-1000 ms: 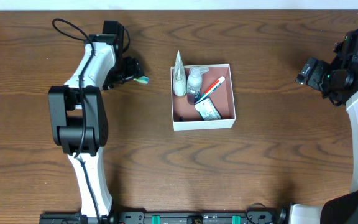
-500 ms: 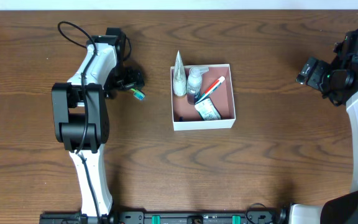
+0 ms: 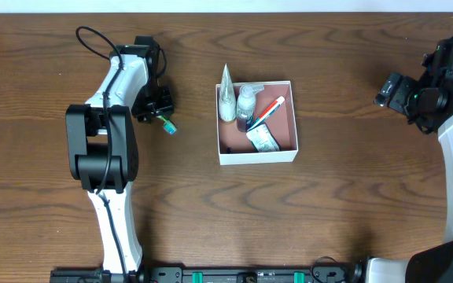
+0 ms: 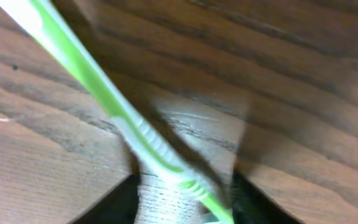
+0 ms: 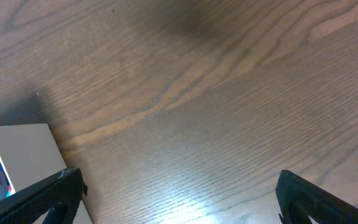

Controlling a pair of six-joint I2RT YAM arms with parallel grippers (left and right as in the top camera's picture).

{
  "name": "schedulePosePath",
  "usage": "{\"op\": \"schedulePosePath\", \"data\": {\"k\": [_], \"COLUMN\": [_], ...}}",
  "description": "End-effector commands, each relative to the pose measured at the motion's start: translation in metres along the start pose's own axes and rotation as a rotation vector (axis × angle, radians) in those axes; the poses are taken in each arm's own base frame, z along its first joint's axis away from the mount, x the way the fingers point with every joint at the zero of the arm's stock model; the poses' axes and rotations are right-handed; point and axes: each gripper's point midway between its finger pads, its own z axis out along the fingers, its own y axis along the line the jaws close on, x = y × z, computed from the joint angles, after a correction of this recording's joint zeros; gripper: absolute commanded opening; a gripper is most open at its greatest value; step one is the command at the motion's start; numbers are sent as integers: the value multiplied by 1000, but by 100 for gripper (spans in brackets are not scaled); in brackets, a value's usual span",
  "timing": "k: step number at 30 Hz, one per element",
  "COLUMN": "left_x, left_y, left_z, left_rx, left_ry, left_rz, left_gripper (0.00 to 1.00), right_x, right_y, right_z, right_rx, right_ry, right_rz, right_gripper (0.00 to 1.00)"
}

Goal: Pack container
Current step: 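Lower the left gripper onto the green toothbrush handle and grasp it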

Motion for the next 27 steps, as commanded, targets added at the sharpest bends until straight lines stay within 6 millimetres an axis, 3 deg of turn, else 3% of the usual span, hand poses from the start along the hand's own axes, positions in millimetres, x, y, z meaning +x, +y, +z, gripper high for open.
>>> {"op": "schedulePosePath", "data": {"k": [1, 8, 21, 25, 27], "left_x": [1, -2, 9, 6, 3], "left_y": [4, 4, 7, 5, 4], "left_z": [11, 11, 6, -17, -37], "left_rx": [-23, -19, -31, -11, 6], "left_ry": [21, 11, 47, 1, -48], "left_rz": [5, 5, 8, 25, 29], "left_gripper": [38, 6, 6, 6, 6], "right_x": [0, 0, 0, 0, 0], "right_y": [-3, -3, -3, -3, -3], "right_z": [1, 1, 1, 1, 1], "right_rx": [14, 13, 14, 14, 13], "right_ry": [1, 1, 1, 1, 1], "right_rz": [6, 6, 6, 6, 6], "right_gripper": [99, 99, 99, 99, 99]}}
